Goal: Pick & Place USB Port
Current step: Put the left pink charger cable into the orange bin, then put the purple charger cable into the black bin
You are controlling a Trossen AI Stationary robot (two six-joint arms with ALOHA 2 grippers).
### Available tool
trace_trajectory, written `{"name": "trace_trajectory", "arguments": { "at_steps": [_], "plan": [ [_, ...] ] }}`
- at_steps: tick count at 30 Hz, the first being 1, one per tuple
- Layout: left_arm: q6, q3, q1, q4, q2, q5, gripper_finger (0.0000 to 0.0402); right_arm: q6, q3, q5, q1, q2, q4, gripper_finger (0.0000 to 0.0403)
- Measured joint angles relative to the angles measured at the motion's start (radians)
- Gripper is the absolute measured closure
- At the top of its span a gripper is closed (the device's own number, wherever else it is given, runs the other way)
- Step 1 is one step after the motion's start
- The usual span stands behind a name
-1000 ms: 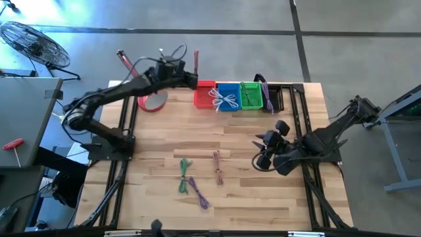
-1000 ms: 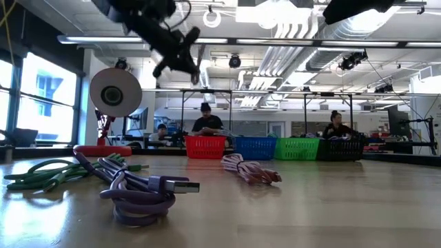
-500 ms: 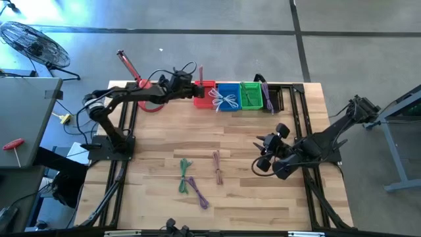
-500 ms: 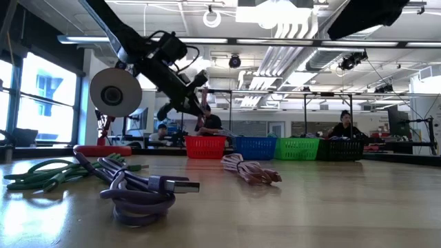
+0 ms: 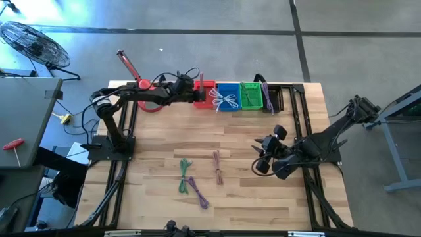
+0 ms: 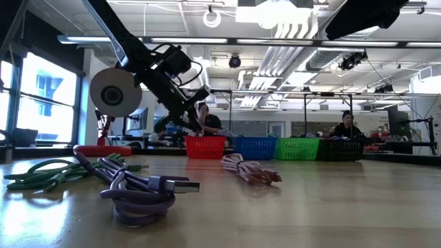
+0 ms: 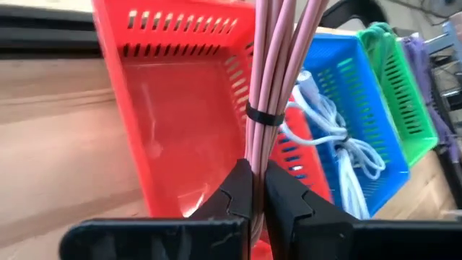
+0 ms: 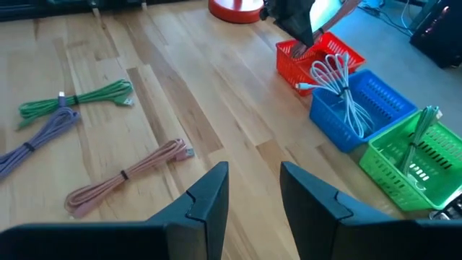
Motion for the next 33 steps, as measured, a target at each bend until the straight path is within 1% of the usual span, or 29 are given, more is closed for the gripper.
{"name": "trace_trajectory", "arguments": {
  "at_steps": [2, 4, 7, 10, 14, 18, 21, 23, 26, 27, 30, 33],
  "plan": [
    [0.012, 0.000, 0.001, -0.005, 0.000, -0.010, 0.0394, 0.000, 0.000, -0.002, 0.000, 0.000, 0.000, 0.0286],
    [0.036, 0.000, 0.001, -0.006, 0.000, 0.006, 0.0389, 0.000, 0.000, -0.010, 0.000, 0.000, 0.001, 0.0286],
    [0.055, 0.000, 0.001, -0.003, 0.000, 0.023, 0.0360, 0.000, 0.000, -0.046, 0.000, 0.000, 0.002, 0.0286],
    [0.052, 0.000, 0.001, -0.002, 0.000, 0.036, 0.0324, 0.004, 0.000, -0.050, 0.000, 0.000, 0.002, 0.0286],
    [0.049, 0.000, 0.001, -0.002, 0.000, 0.036, 0.0288, 0.005, 0.000, -0.049, 0.000, 0.000, 0.002, 0.0286],
    [0.049, 0.000, 0.001, 0.012, 0.000, 0.041, 0.0264, 0.004, 0.000, -0.049, 0.000, 0.000, 0.002, 0.0286],
    [0.069, 0.000, 0.001, 0.068, -0.015, 0.086, 0.0255, 0.003, 0.000, -0.049, 0.000, 0.000, 0.002, 0.0286],
    [0.124, 0.000, 0.000, 0.125, -0.046, 0.135, 0.0254, 0.000, 0.000, -0.048, 0.000, 0.000, 0.002, 0.0286],
    [0.236, 0.001, -0.014, 0.184, -0.124, 0.256, 0.0253, 0.000, 0.000, -0.048, 0.000, 0.000, 0.001, 0.0286],
    [0.273, 0.002, -0.020, 0.177, -0.160, 0.306, 0.0253, 0.000, 0.000, -0.048, 0.000, 0.000, 0.000, 0.0286],
    [0.379, 0.002, -0.052, 0.122, -0.274, 0.470, 0.0252, 0.000, 0.000, -0.048, 0.000, 0.000, -0.010, 0.0286],
    [0.541, 0.002, -0.094, -0.049, -0.402, 0.586, 0.0252, -0.001, 0.000, -0.047, 0.000, 0.000, -0.021, 0.0286]
  ]
}}
